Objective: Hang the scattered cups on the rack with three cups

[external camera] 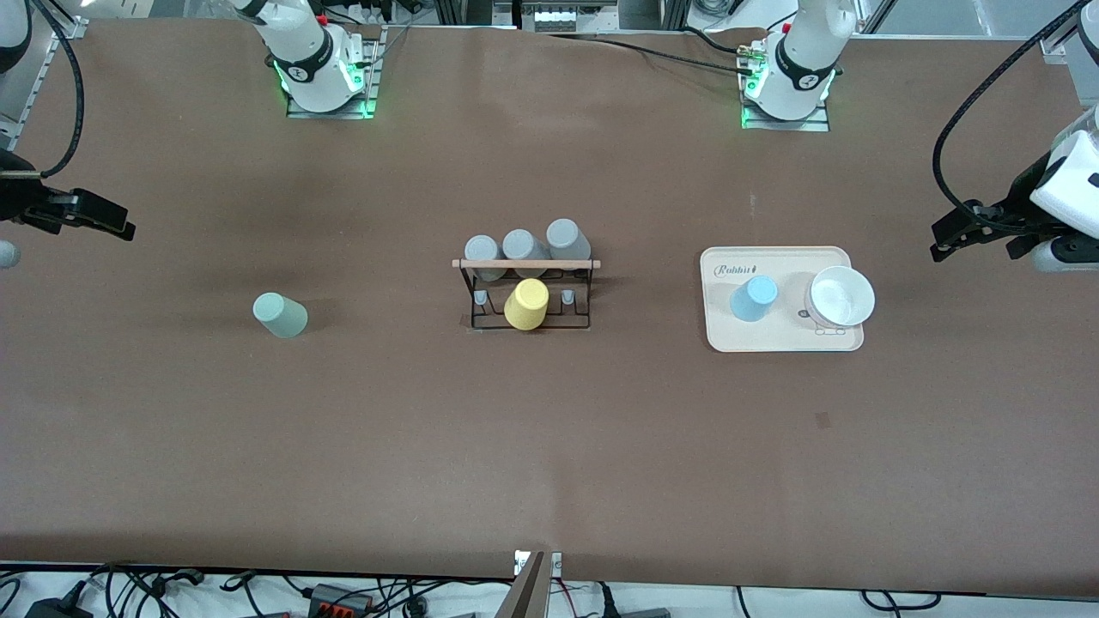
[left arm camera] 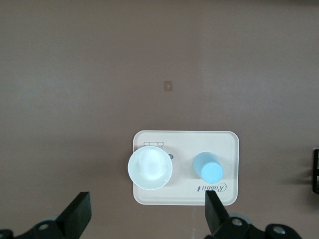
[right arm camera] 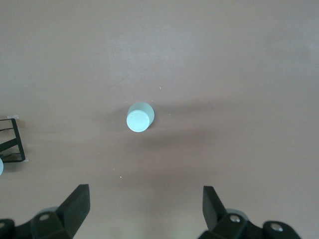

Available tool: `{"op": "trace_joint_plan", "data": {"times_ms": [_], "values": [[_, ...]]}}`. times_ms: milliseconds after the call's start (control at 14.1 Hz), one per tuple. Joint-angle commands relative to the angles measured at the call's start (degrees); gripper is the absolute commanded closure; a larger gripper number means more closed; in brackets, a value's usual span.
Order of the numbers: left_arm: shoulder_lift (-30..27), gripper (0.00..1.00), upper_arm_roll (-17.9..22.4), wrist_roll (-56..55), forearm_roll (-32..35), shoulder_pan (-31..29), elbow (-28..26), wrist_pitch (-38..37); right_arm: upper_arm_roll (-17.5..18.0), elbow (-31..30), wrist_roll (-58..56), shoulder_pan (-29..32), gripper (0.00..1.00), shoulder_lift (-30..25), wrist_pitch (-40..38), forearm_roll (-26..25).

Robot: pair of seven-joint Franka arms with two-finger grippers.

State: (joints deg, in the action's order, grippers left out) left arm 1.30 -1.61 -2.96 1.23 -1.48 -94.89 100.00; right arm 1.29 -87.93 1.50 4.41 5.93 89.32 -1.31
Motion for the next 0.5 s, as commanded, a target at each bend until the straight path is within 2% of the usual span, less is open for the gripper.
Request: {"op": "trace_joint_plan", "data": {"times_ms": [0, 424], "values": [[-0.86, 0.00, -0.15, 0.76, -0.79, -0.45, -0.65, 0.55, 0.29, 0.39, 0.60, 0.34, 0.00, 0.05, -0.12, -0.71], [-0.08, 0.00, 0.29, 0.85, -0.79, -0.45, -0.56, 0.55, 0.29, 0.13, -0.36, 0.16, 0.00, -0.13, -0.20, -0.54]]}}
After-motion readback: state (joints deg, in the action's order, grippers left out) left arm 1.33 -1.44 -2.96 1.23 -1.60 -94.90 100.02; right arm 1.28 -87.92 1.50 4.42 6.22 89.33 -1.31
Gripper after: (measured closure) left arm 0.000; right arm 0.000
